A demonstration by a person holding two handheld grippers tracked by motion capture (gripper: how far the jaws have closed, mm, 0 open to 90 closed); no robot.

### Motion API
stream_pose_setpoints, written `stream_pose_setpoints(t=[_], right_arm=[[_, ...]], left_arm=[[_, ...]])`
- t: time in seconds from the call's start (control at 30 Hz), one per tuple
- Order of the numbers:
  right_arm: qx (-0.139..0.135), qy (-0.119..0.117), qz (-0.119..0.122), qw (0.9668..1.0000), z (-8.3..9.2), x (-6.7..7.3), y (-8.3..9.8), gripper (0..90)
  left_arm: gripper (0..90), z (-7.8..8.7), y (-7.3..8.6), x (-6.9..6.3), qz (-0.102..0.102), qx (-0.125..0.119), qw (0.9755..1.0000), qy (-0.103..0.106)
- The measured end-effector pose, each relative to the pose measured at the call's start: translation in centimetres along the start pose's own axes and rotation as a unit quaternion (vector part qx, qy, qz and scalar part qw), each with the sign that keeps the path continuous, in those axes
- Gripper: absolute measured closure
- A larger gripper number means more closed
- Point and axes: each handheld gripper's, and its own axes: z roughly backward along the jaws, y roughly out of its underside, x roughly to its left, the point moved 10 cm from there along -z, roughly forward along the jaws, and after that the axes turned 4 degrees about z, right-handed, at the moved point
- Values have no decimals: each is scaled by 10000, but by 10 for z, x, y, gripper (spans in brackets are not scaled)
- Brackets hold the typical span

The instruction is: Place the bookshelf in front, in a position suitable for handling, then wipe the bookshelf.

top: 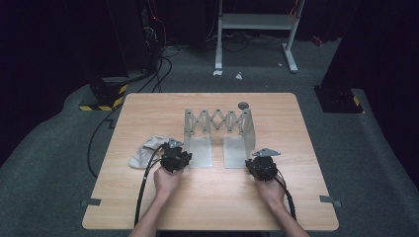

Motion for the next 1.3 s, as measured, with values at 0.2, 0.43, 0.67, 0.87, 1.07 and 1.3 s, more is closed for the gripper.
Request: stream_pose_setpoints(t=[0.2,0.43,0.67,0.87,1.07,1.3], right_arm=[[-51,-120,-51,9999,6,8,5,813],[-35,-153,-66,9999,8,8,7,810],[-78,-282,68,9995,9,7,8,676],[-157,-317,-27,9994,14,-2,11,587],[-167,-283,-20,9995,17,-13,15,572],[-197,-56,-260,9995,14,-34,14,570]], left_arm=[[768,2,3,-3,-30,-5,10000,28],[775,5,5,-3,2,-3,10000,18],[773,5,5,-2,28,-51,10000,16],[771,5,5,-2,23,-86,10000,13],[771,5,6,-1,52,-107,9999,22],[771,6,6,0,93,-113,9999,37]])
